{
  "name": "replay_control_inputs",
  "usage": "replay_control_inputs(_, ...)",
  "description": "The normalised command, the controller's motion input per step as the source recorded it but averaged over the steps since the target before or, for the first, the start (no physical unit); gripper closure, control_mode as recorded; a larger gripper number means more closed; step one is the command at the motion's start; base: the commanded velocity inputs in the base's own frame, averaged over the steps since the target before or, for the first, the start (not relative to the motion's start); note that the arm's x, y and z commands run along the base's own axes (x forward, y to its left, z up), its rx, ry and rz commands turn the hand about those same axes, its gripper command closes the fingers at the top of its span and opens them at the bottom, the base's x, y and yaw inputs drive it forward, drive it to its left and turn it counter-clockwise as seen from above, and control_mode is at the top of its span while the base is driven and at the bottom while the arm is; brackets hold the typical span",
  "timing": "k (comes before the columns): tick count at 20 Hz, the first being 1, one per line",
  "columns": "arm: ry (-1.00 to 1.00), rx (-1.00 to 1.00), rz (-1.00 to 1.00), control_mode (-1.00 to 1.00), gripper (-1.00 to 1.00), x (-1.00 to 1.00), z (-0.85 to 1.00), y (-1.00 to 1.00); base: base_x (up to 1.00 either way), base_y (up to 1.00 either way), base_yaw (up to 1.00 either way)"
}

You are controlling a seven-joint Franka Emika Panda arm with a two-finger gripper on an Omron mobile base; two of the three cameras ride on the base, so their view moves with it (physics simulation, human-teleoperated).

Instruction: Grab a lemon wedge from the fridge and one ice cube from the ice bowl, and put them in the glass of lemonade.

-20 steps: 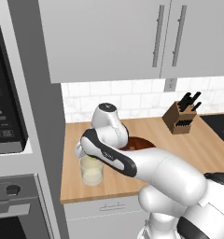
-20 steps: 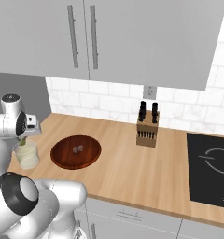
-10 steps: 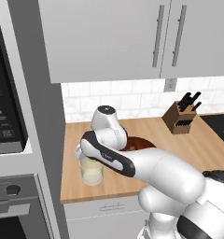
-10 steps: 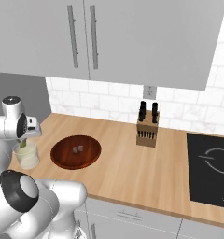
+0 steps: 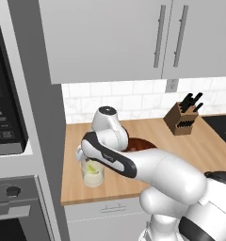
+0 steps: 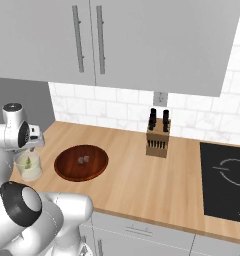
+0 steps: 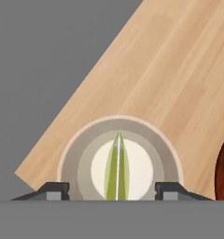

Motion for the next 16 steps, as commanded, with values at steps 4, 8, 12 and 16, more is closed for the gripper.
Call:
replay_control_inputs(4,0.0,0.0,0.0,-1.0,-1.0,0.0,0.0,0.0,0.0,0.0,0.0)
replay_control_inputs(8,0.0,0.0,-0.01,-1.0,-1.0,-0.16,0.0,-0.08,0.0,0.0,0.0)
replay_control_inputs(12,-0.04,0.01,-0.01,-1.0,-1.0,-0.3,0.0,-0.16,0.0,0.0,0.0)
replay_control_inputs(16,-0.06,0.01,0.0,-1.0,-1.0,-0.25,0.0,-0.21,0.0,0.0,0.0)
